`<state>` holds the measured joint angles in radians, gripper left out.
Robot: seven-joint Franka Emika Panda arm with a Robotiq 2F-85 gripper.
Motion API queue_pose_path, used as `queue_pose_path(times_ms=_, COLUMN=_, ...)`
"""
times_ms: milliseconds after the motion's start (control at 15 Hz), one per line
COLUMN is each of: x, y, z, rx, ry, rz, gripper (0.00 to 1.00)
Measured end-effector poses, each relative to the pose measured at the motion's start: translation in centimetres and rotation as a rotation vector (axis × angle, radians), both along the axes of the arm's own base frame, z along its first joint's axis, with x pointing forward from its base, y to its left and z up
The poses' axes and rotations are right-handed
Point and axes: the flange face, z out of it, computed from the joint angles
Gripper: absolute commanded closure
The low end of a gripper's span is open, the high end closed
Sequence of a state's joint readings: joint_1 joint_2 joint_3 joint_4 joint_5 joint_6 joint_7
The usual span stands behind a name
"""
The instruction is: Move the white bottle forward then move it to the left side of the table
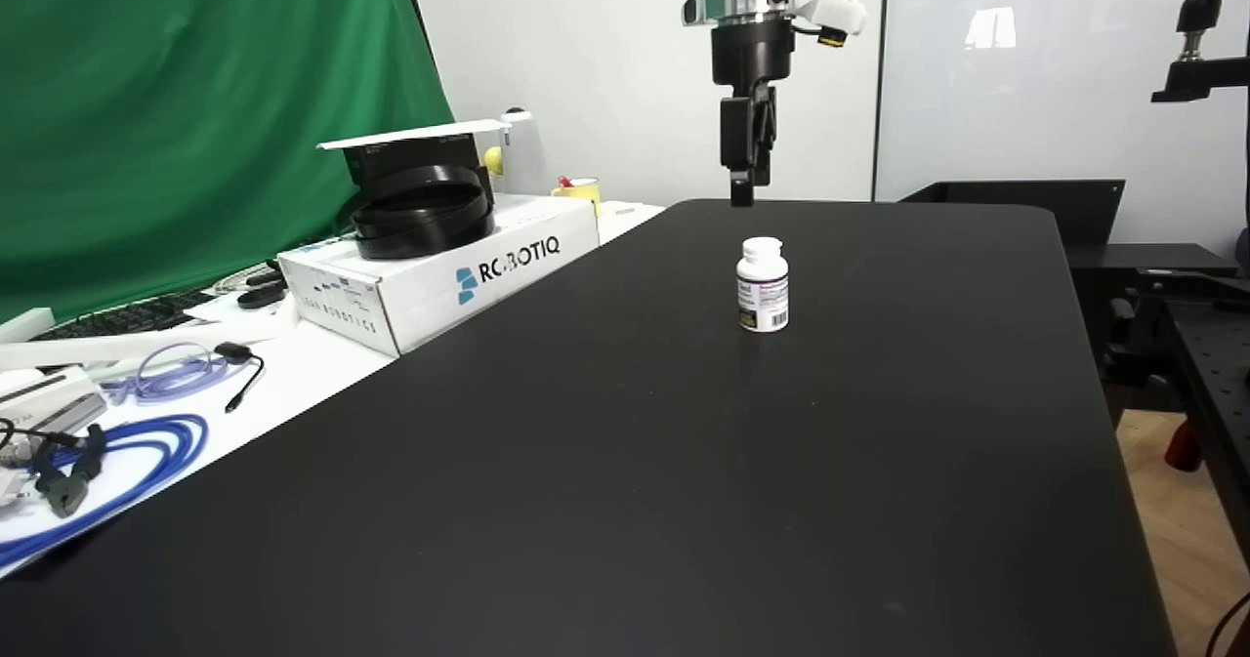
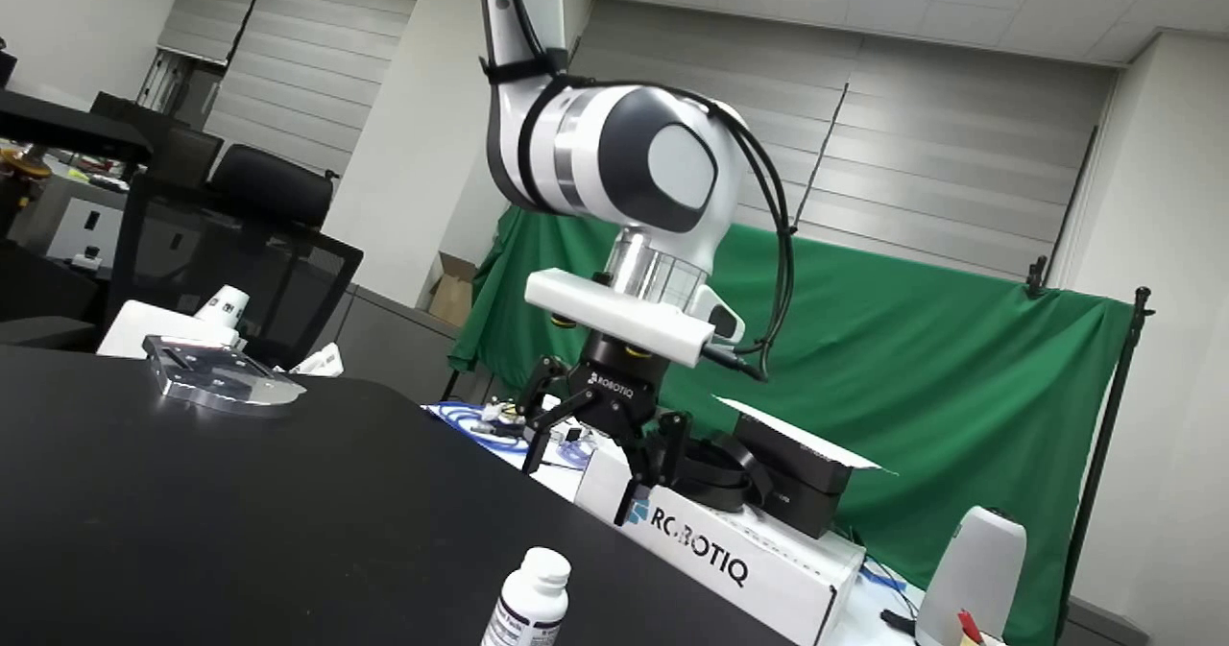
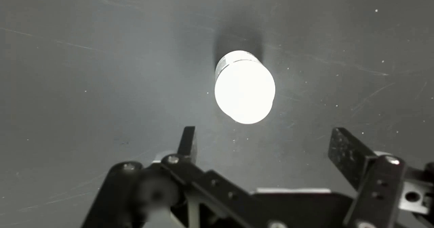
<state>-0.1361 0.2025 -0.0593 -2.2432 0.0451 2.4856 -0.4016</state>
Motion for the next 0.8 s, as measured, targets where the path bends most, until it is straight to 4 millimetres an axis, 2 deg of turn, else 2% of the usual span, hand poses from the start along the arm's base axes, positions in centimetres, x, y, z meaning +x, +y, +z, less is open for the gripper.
queue_pose_path(times_ms=333, x=-0.3, y=-0.3, z=-3.5, rx=0.005, ry=0.034, rz=0.023, gripper=0.00)
queue_pose_path(times_ms=600, x=-0.7, y=-0.8, z=-5.0, rx=0.005, ry=0.042, rz=0.029, gripper=0.00)
queue_pose_path(times_ms=667, x=-0.7, y=-0.9, z=-5.2, rx=0.003, ry=0.034, rz=0.031, gripper=0.25)
queue_pose_path(times_ms=733, x=-0.6, y=-1.1, z=-5.4, rx=0.001, ry=0.025, rz=0.032, gripper=0.25)
queue_pose_path(times_ms=800, x=-0.5, y=-1.2, z=-5.6, rx=-0.002, ry=0.013, rz=0.036, gripper=0.32)
